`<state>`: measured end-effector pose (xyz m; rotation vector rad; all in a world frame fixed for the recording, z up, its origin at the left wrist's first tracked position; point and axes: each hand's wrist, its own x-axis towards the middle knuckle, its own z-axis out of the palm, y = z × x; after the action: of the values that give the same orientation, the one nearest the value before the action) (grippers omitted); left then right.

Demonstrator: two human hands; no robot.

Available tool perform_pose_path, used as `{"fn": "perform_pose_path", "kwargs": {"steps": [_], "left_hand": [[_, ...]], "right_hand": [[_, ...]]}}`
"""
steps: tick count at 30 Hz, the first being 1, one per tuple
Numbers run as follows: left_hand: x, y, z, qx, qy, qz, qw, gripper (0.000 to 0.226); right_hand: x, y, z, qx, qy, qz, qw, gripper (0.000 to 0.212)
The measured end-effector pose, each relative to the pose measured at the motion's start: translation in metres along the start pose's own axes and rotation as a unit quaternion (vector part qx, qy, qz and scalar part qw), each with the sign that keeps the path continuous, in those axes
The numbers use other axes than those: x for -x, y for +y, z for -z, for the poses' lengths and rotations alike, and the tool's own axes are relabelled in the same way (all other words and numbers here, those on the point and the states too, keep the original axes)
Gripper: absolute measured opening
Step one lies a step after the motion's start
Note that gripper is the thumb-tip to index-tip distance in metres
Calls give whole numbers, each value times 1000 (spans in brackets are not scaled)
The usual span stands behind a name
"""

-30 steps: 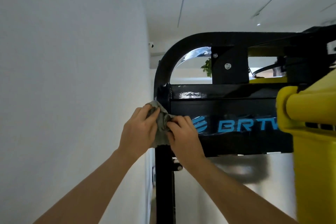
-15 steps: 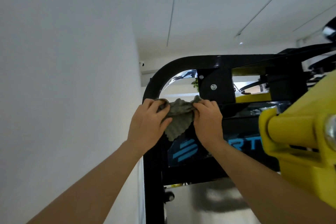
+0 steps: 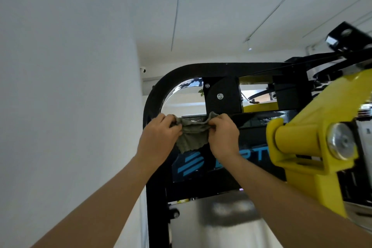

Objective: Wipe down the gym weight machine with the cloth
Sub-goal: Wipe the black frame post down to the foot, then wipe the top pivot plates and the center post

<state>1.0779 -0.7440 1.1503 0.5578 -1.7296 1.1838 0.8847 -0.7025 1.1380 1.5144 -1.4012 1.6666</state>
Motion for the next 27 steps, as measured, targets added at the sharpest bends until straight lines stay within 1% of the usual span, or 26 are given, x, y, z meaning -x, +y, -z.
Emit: {"fn": "perform_pose_path", "kwargs": {"steps": [2,3,4,6,8,10,13,15,17,20,22,23,25,27], "left_hand": [[18,-2,7,13,13,54,998,9],[26,1,11,36,14,102,994,7],[34,7,16,65,7,155,986,6],[47,26,26,127,-14,253,959,6],[63,51,35,199,-14,315,928,8],[81,79,49,283,-10,337,898,12],[104,122,70,408,-53,334,848,17],[115,151,84,460,-76,323,824,20],[120,181,100,502,-77,321,800,22],[118,227,116,539,-76,319,776,23],[114,259,118,554,-85,327,761,21],[112,275,117,550,-89,339,758,20],[109,304,115,532,-93,388,747,20],[106,325,117,518,-89,449,723,21]], "right_hand": [[8,-12,5,10,-76,23,997,23],[14,-18,9,6,-105,23,994,22],[22,-23,13,-6,-117,13,993,21],[45,-34,26,-42,-99,-9,994,19],[78,-41,45,-80,-75,-16,994,18],[115,-43,71,-91,-71,-17,993,16],[174,-31,117,-78,-67,7,995,14],[212,-18,148,-63,-65,32,995,14],[242,-3,177,-50,-39,47,997,14],[265,26,211,-15,43,64,997,9],[269,49,224,-1,87,58,995,14],[269,62,228,-3,92,45,995,14],[266,85,233,-14,65,10,998,9],[263,101,235,-58,-19,-27,998,20]]}}
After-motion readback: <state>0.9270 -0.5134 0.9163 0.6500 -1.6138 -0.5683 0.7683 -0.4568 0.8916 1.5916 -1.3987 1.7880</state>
